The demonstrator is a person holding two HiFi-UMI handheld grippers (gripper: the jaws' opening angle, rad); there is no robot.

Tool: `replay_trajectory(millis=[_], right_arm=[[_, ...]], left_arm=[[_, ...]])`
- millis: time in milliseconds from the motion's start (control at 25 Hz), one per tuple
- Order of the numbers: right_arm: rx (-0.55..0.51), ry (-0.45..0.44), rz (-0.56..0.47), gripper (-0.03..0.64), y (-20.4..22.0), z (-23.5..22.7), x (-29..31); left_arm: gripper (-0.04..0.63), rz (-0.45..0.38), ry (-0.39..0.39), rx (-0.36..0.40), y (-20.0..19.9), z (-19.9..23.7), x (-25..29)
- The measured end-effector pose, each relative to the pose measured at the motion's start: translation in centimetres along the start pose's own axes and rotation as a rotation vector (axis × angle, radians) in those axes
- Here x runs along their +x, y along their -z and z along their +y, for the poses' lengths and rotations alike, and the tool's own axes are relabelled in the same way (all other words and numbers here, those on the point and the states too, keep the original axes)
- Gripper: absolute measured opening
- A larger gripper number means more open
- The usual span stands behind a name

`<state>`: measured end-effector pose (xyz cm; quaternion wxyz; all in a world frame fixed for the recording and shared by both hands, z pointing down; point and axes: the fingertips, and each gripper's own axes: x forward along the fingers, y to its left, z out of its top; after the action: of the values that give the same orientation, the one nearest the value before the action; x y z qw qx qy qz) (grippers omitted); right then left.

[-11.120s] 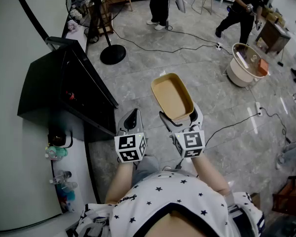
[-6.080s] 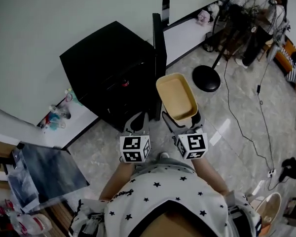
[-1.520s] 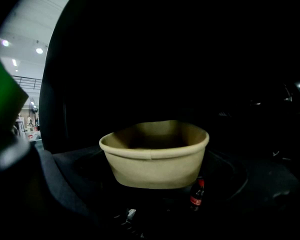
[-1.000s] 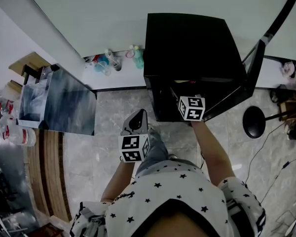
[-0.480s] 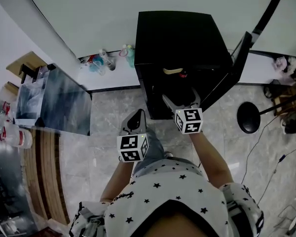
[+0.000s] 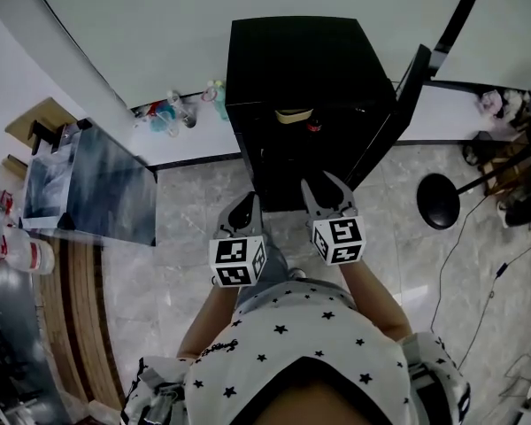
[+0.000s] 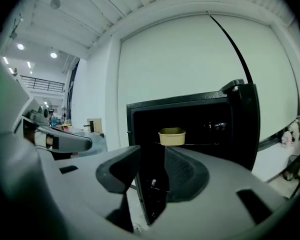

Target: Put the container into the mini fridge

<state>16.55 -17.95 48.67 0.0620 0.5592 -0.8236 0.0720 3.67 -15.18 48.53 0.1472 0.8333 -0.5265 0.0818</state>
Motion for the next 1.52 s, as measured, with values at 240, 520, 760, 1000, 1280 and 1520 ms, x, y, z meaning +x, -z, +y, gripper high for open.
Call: replay_trajectory(millis=[240, 520, 760, 1000, 1280, 1520], right_arm=[[0.009, 0.034, -0.012, 0.038, -0.2, -0.1, -3.3], [0.018, 0.043, -0.029, -0.005, -0.1, -0.2, -5.1], [0.01, 0.07, -0.017, -0.006, -0.1, -0.6, -5.4], [0.016, 0.064, -0.026, -0.006, -0.3, -0.6, -5.4], [0.02, 0.056, -0.029, -0.006, -0.4, -0.5, -5.3], [0.02, 0.057, -0.029, -0.006, -0.5, -0.4, -5.1]], left_arm=[[0.012, -0.014, 0.03, 0.015, -0.1, -1.5, -0.4], [0.012, -0.017, 0.064, 0.03, 0.2, -3.2, -0.6], [0.012, -0.023, 0.069, 0.031, 0.0, -3.4, -0.7], [0.012, -0.019, 0.072, 0.035, 0.1, -3.4, -0.7], [0.012, -0.008, 0.075, 0.038, 0.2, -3.3, -0.4], [0.012, 0.0, 0.079, 0.036, 0.4, -3.0, -0.2]])
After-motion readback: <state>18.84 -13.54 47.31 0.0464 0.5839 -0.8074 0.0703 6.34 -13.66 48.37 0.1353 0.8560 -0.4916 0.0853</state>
